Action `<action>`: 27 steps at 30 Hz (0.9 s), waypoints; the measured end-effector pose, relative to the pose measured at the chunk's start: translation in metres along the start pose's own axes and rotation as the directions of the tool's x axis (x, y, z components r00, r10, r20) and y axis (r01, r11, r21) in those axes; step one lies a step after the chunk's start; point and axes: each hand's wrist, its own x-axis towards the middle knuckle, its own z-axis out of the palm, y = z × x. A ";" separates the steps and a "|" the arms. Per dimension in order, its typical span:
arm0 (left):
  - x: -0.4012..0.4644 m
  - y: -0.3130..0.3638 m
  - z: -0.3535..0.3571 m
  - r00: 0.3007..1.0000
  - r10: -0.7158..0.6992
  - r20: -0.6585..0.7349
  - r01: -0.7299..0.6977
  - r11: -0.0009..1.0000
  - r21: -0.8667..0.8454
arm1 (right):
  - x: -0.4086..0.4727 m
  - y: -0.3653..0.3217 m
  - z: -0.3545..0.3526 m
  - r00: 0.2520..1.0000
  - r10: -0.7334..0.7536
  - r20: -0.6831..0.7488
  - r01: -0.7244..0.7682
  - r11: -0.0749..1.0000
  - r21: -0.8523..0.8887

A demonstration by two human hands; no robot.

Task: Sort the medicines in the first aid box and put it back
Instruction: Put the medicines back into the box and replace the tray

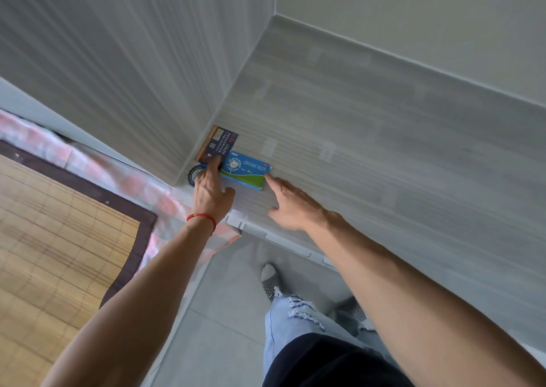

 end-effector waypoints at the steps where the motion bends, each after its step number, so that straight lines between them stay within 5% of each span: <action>1: -0.001 0.000 0.000 1.000 0.001 0.007 -0.001 1.000 -0.002 | -0.004 0.002 -0.001 1.000 -0.005 -0.008 0.005 1.000 0.013; 5: -0.013 0.008 0.006 0.997 0.023 -0.071 -0.024 1.000 -0.016 | -0.026 0.015 -0.005 0.997 -0.006 -0.073 0.010 0.998 0.057; 11: -0.057 0.066 0.030 0.936 0.312 -0.166 -0.314 0.949 0.011 | -0.067 0.045 -0.016 0.971 0.038 -0.235 -0.002 0.989 0.151; 18: -0.128 0.150 0.057 0.893 0.408 0.190 -0.394 0.913 -0.107 | -0.156 0.111 -0.025 0.909 0.030 -0.415 0.066 0.974 0.215; 27: -0.266 0.287 0.168 0.770 0.545 0.331 -0.517 0.838 -0.177 | -0.348 0.266 -0.006 0.747 0.321 -0.582 0.005 0.873 0.488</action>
